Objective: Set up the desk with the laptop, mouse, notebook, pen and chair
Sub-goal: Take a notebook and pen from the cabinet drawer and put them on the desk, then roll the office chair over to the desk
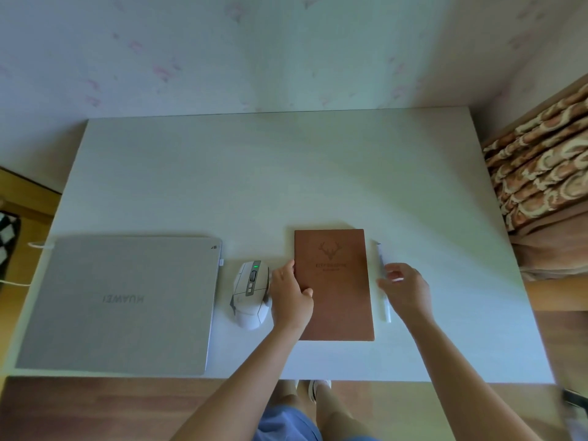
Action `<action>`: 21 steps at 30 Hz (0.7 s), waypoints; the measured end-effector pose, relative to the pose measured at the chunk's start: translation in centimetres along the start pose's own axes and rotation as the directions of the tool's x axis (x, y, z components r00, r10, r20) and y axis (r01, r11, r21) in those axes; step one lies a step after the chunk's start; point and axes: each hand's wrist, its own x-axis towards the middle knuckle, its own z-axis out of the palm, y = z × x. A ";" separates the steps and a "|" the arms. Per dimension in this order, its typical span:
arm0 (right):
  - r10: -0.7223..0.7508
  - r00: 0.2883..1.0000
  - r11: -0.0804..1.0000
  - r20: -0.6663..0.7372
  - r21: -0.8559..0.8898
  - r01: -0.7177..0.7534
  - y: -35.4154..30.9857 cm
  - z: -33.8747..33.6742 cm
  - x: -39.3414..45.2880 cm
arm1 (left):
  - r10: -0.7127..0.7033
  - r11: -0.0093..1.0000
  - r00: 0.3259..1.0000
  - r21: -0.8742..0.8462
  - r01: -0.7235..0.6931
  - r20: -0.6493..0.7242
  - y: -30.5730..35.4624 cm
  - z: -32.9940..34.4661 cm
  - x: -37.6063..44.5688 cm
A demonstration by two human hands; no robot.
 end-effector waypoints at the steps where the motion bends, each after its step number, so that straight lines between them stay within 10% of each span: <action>1: -0.008 1.000 1.000 0.016 0.000 0.008 0.1 -0.2 -0.1 | -0.001 1.000 1.000 0.023 0.001 0.012 0.2 -0.1 -0.2; 21: -0.327 0.920 0.942 -0.218 -0.001 0.335 -2.9 -7.1 -11.2 | 0.386 0.907 0.921 0.204 -0.369 -0.052 4.7 -6.8 -7.4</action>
